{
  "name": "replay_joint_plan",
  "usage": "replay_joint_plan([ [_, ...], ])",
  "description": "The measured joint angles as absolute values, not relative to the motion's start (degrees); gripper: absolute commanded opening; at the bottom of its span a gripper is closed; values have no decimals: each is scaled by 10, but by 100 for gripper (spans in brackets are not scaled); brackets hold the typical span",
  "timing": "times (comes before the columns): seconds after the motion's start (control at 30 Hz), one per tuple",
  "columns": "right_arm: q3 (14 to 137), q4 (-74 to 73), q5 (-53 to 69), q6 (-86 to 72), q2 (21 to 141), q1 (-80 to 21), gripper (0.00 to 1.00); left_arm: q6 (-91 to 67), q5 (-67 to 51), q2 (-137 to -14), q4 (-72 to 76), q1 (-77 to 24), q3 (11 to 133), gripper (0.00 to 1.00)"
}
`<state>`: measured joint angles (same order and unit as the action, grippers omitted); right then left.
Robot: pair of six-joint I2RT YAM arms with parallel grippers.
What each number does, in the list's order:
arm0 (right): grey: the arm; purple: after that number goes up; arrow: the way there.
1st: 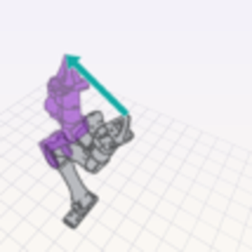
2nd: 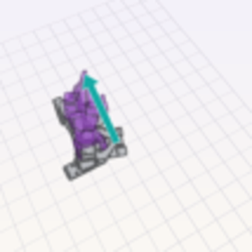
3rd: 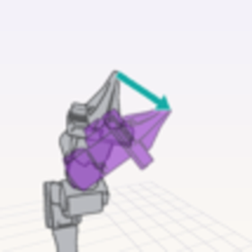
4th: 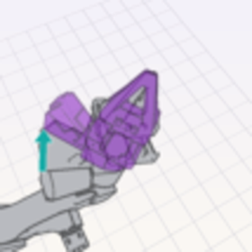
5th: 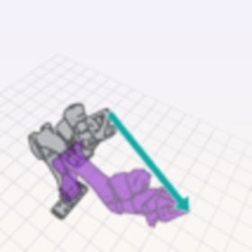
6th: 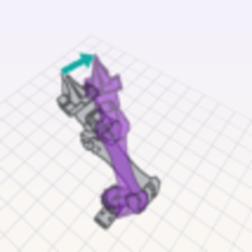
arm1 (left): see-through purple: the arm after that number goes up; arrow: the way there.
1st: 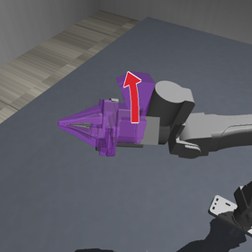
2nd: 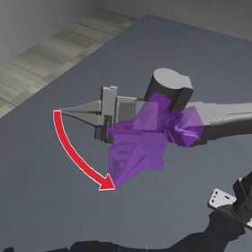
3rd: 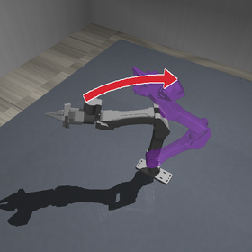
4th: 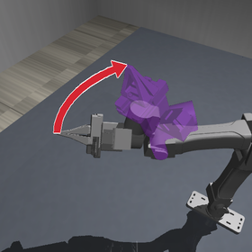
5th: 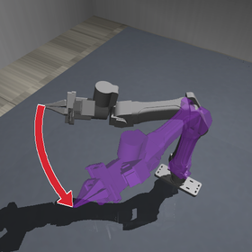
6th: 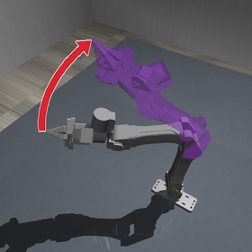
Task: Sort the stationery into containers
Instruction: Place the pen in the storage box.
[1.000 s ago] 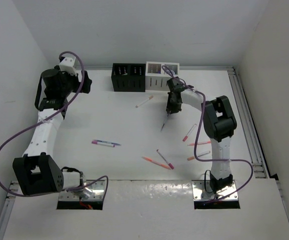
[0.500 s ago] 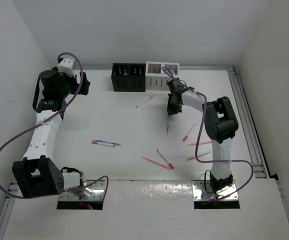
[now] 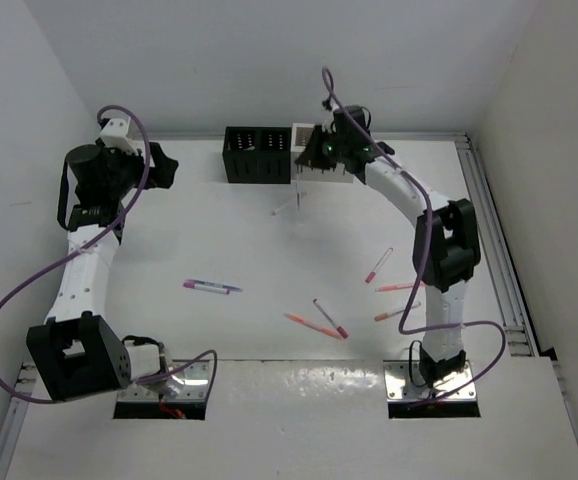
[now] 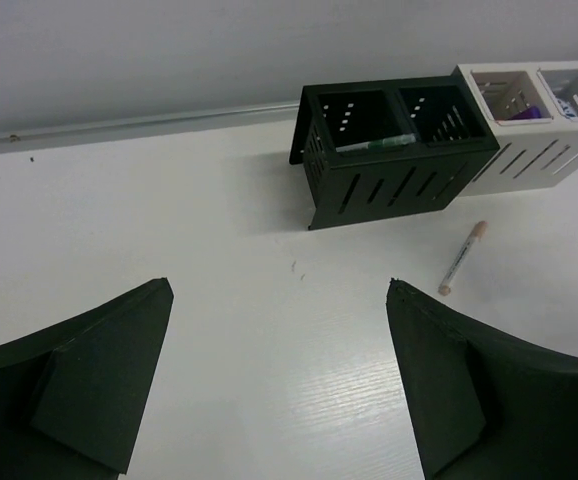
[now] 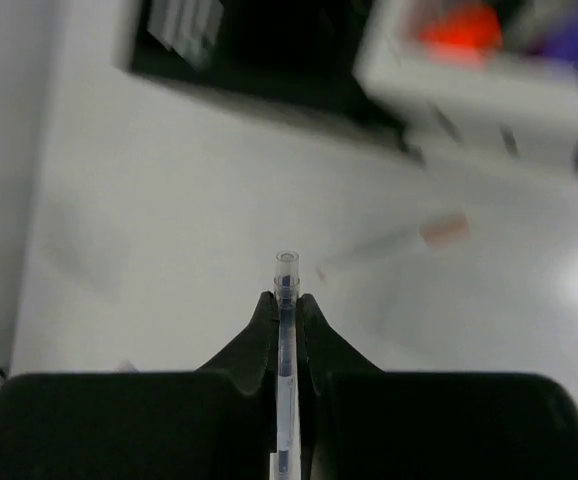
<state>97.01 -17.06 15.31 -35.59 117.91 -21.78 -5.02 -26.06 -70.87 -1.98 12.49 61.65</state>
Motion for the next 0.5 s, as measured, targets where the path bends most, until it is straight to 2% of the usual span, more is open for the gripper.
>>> replay_joint_plan([
  [0.27, 1043, 211, 92, -271, 1189, -269, 0, -80, -286, -709, 7, 144, 581, 95],
  [0.5, 1117, 441, 5, -201, 1329, -330, 0, -87, -292, -709, 14, 158, 579, 96],
])
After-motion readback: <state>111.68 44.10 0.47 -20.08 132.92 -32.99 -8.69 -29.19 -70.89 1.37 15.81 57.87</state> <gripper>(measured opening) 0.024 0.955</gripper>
